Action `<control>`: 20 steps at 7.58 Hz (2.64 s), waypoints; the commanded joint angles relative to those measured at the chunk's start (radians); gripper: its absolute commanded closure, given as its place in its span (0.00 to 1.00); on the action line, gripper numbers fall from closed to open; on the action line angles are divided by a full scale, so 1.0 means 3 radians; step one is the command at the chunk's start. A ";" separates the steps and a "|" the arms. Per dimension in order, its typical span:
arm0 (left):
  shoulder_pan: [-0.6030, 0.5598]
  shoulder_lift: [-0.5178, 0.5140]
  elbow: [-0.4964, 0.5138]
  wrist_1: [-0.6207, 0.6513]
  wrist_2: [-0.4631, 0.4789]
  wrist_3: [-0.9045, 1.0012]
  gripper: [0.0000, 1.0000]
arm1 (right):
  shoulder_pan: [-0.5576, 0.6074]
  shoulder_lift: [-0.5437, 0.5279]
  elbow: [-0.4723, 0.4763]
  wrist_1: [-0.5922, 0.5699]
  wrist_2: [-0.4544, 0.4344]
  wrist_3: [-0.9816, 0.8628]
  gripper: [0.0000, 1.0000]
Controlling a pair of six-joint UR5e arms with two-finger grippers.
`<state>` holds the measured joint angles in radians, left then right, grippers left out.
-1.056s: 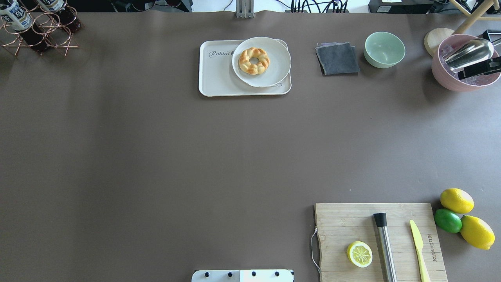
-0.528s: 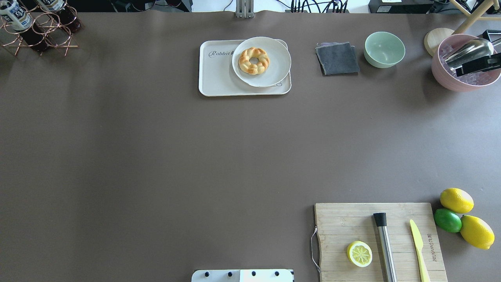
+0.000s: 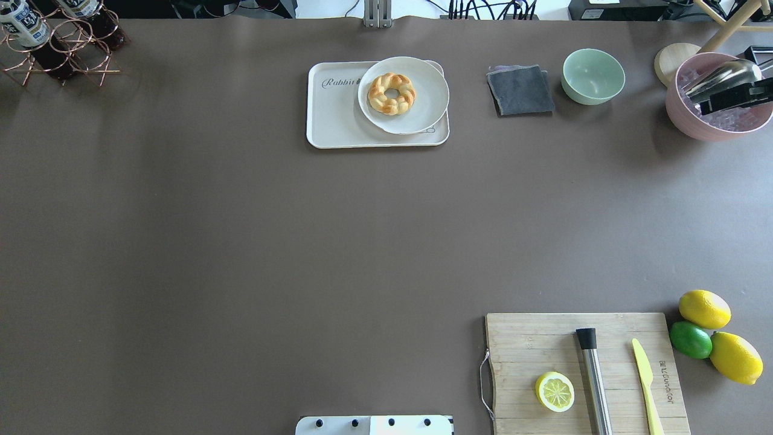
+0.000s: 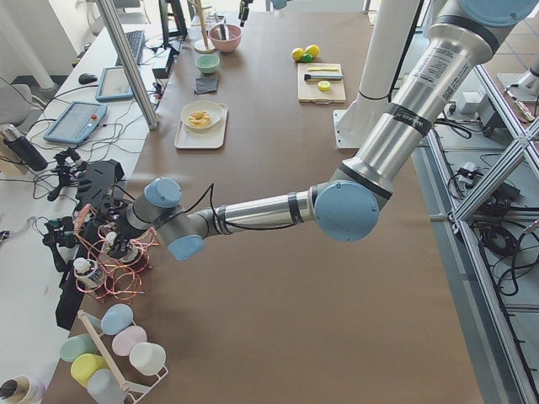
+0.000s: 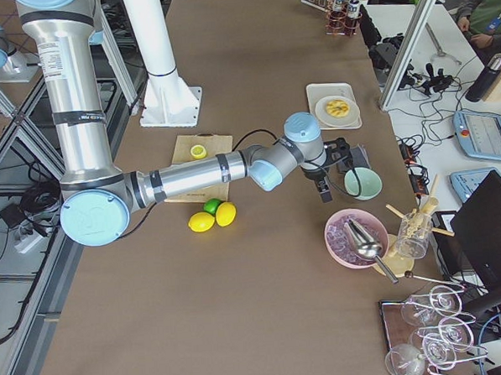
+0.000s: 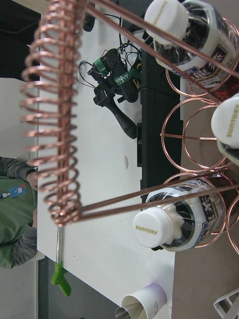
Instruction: Place tea on tray
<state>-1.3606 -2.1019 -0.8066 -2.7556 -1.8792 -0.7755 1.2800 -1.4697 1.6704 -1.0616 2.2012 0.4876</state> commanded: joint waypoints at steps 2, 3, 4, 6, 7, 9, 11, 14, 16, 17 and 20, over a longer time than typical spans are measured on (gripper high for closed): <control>0.0005 -0.0111 0.0060 -0.0029 0.0015 -0.0176 0.36 | -0.0002 0.0016 0.0000 0.0000 -0.0005 0.0001 0.00; 0.0005 -0.0127 0.0065 -0.0029 0.0015 -0.0181 0.37 | -0.0002 0.0016 0.0000 0.0000 -0.0005 0.0001 0.00; 0.0005 -0.0132 0.0065 -0.0029 0.0046 -0.0186 0.42 | -0.0002 0.0011 0.0000 -0.0005 -0.0005 0.0001 0.00; 0.0020 -0.0127 0.0065 -0.0029 0.0087 -0.0186 0.42 | -0.0002 0.0011 -0.0010 0.0000 -0.0005 0.0001 0.00; 0.0020 -0.0127 0.0065 -0.0034 0.0092 -0.0186 0.42 | -0.0002 0.0011 -0.0010 0.0000 -0.0005 0.0001 0.00; 0.0030 -0.0127 0.0065 -0.0034 0.0092 -0.0181 0.42 | -0.0002 0.0011 -0.0015 -0.0005 -0.0005 0.0001 0.00; 0.0051 -0.0122 0.0081 -0.0034 0.0092 -0.0186 0.42 | -0.0002 0.0011 -0.0020 0.0000 -0.0030 0.0001 0.00; 0.0087 -0.0111 0.0081 -0.0039 0.0159 -0.0186 0.71 | -0.0013 0.0011 -0.0025 -0.0005 -0.0041 0.0001 0.00; 0.0056 -0.0106 0.0050 -0.0054 0.0159 -0.0186 1.00 | -0.0013 0.0011 -0.0025 0.0000 -0.0041 0.0001 0.00; -0.0010 -0.0101 -0.0001 -0.0054 0.0133 -0.0181 1.00 | -0.0013 0.0011 -0.0025 0.0000 -0.0041 0.0001 0.00; -0.0331 -0.0004 -0.0490 0.0174 -0.0035 -0.0145 1.00 | -0.0013 0.0001 -0.0020 0.0000 -0.0041 0.0001 0.00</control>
<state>-1.4014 -2.1177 -0.8610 -2.7592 -1.8578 -0.8253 1.2762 -1.4678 1.6635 -1.0616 2.1890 0.4878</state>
